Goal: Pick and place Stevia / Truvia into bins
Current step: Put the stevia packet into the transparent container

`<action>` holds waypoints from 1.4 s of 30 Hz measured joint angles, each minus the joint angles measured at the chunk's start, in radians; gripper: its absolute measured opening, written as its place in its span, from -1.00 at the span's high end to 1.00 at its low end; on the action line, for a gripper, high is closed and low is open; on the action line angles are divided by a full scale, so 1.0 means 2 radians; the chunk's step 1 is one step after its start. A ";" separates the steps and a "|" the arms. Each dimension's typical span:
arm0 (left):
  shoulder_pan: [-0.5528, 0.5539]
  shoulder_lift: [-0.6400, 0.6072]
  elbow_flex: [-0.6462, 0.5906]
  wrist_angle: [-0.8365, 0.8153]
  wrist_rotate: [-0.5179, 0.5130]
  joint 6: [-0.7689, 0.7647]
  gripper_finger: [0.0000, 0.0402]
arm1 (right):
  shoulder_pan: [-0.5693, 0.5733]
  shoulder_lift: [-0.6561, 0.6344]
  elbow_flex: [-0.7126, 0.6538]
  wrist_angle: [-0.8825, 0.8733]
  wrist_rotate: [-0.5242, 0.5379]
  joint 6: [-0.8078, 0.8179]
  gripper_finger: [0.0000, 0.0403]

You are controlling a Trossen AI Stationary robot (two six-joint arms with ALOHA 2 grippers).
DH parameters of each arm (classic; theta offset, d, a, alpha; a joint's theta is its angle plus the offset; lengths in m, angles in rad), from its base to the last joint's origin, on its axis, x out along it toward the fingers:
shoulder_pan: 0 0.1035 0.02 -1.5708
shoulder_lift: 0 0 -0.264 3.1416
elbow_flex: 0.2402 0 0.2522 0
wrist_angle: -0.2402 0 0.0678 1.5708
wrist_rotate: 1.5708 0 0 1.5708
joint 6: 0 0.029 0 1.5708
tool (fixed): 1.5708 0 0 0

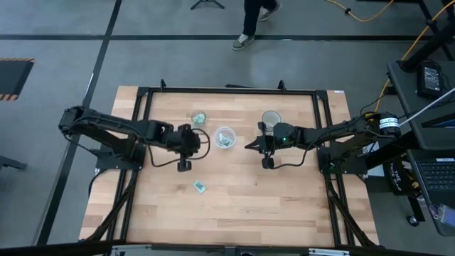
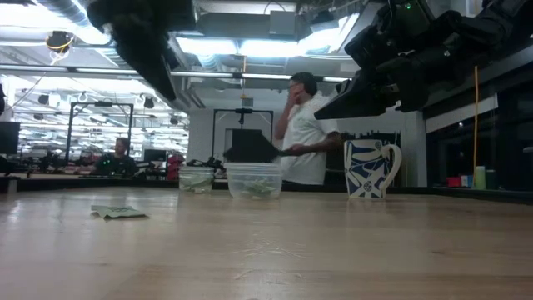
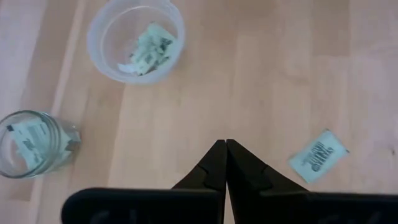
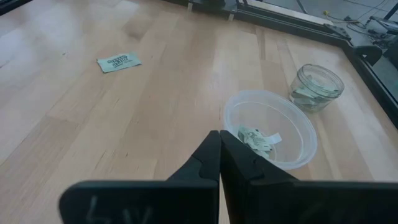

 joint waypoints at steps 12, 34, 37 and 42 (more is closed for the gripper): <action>-0.083 0.002 0.000 0.000 -0.065 -0.095 0.99 | 0.000 0.000 0.000 -0.013 0.000 0.000 0.97; -0.198 0.123 0.000 0.003 -0.028 -0.243 0.99 | 0.058 0.000 0.000 0.012 -0.027 0.055 0.97; -0.213 0.123 0.000 0.004 -0.029 -0.276 0.99 | 0.066 0.000 0.000 0.016 -0.026 0.061 0.97; -0.231 0.123 0.000 0.004 -0.030 -0.288 0.99 | 0.080 0.000 0.000 0.020 -0.026 0.084 0.97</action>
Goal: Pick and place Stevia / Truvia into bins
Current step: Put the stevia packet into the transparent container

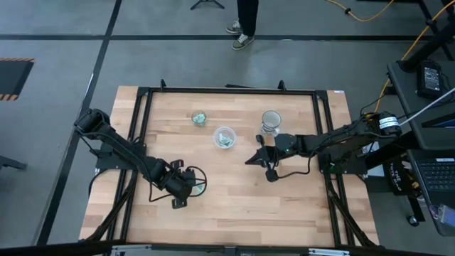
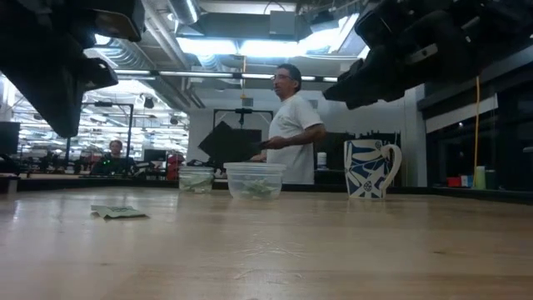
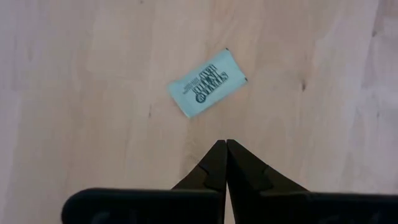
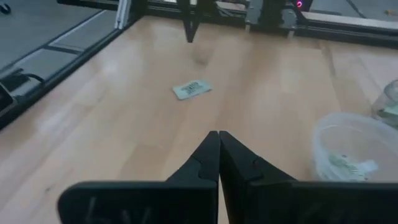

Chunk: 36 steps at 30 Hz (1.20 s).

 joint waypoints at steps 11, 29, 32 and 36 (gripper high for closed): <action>-0.005 0.000 0.000 0.000 -0.029 -0.055 0.84 | 0.040 0.000 0.000 -0.002 0.000 0.025 0.97; -0.014 0.000 0.000 0.009 -0.111 0.065 0.32 | 0.053 0.000 0.000 -0.002 0.001 0.036 0.97; -0.008 0.000 0.000 0.034 -0.111 0.052 0.30 | 0.053 0.000 0.000 -0.003 0.001 0.039 0.97; 0.000 0.001 0.000 0.054 -0.112 0.073 0.24 | 0.053 0.000 0.000 -0.004 0.001 0.038 0.97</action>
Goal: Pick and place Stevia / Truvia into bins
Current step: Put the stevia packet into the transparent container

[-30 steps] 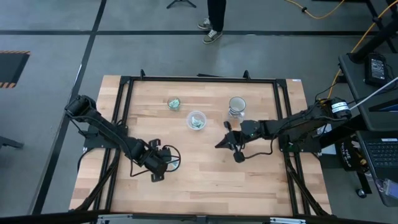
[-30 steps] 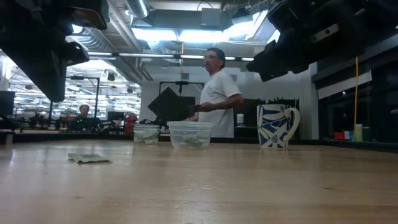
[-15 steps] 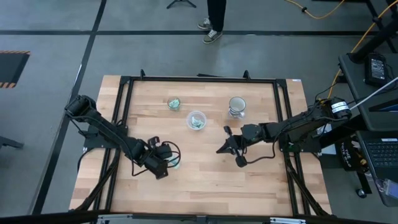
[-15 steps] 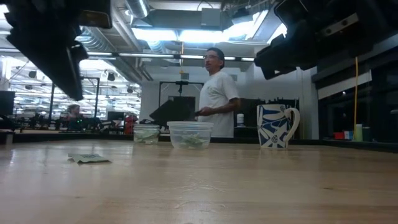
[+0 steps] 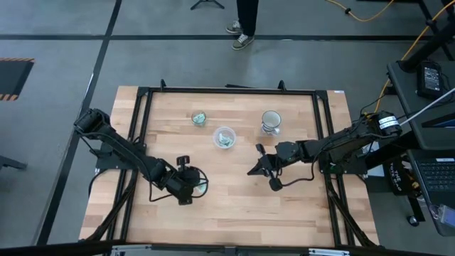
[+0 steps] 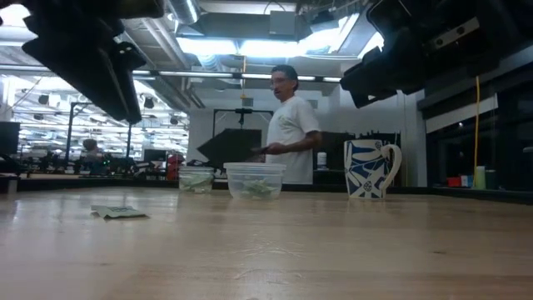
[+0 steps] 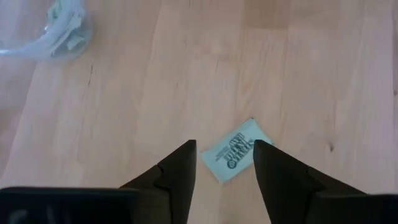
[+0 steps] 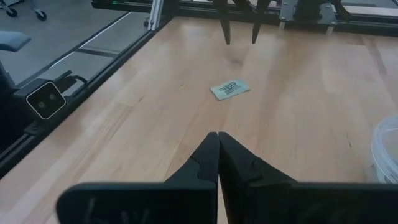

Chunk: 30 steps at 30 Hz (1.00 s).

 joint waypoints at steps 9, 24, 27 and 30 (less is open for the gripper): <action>0.010 0.068 0.000 0.004 0.023 0.056 0.15 | 0.000 0.000 0.000 -0.003 0.000 0.002 0.97; 0.032 0.141 0.002 0.009 0.082 0.072 0.16 | 0.000 0.000 0.000 -0.003 0.000 0.000 0.97; 0.038 0.141 0.002 0.014 0.108 0.072 0.20 | 0.000 0.000 0.000 -0.003 0.000 0.000 0.97; 0.047 0.142 0.002 0.020 0.131 0.068 0.27 | 0.000 0.000 0.000 -0.002 0.000 0.000 0.97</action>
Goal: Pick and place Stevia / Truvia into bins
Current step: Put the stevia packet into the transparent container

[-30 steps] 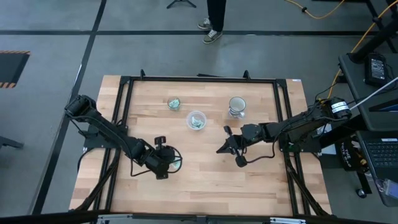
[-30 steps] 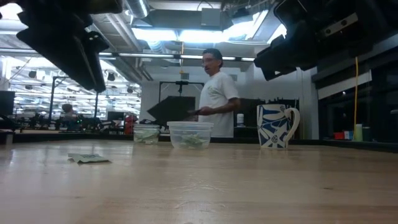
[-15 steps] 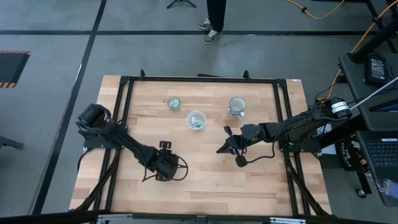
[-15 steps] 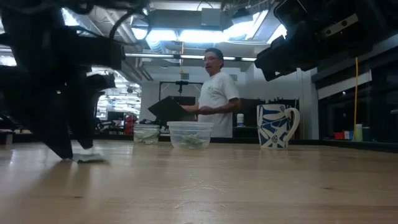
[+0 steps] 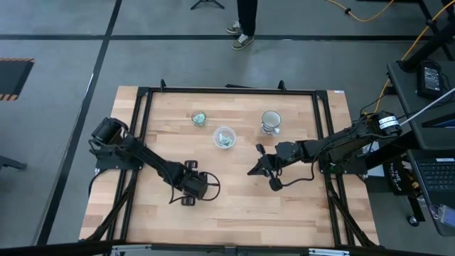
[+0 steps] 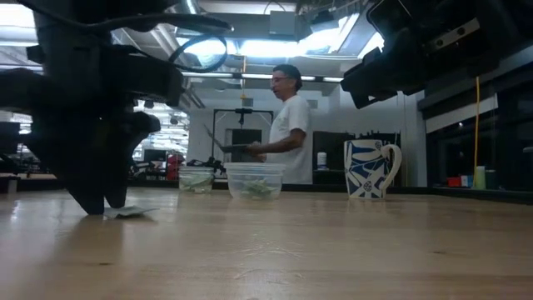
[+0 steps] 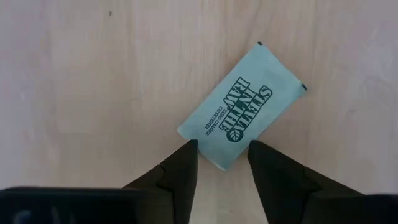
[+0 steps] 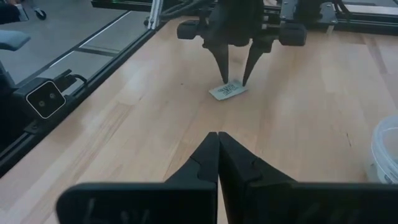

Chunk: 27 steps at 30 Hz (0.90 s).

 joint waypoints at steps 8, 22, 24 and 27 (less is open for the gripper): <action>0.012 0.000 0.000 0.004 0.021 0.001 0.58 | 0.000 0.000 0.000 0.000 0.000 0.004 0.97; -0.002 -0.006 -0.003 0.005 0.017 0.019 0.99 | 0.000 0.000 0.000 0.000 0.000 0.010 0.97; -0.002 -0.018 -0.003 0.005 0.016 0.019 0.99 | 0.000 0.000 0.000 0.000 0.000 0.010 0.97; -0.003 -0.043 -0.008 -0.018 0.013 0.018 0.99 | 0.000 0.000 0.000 0.000 0.000 0.010 0.97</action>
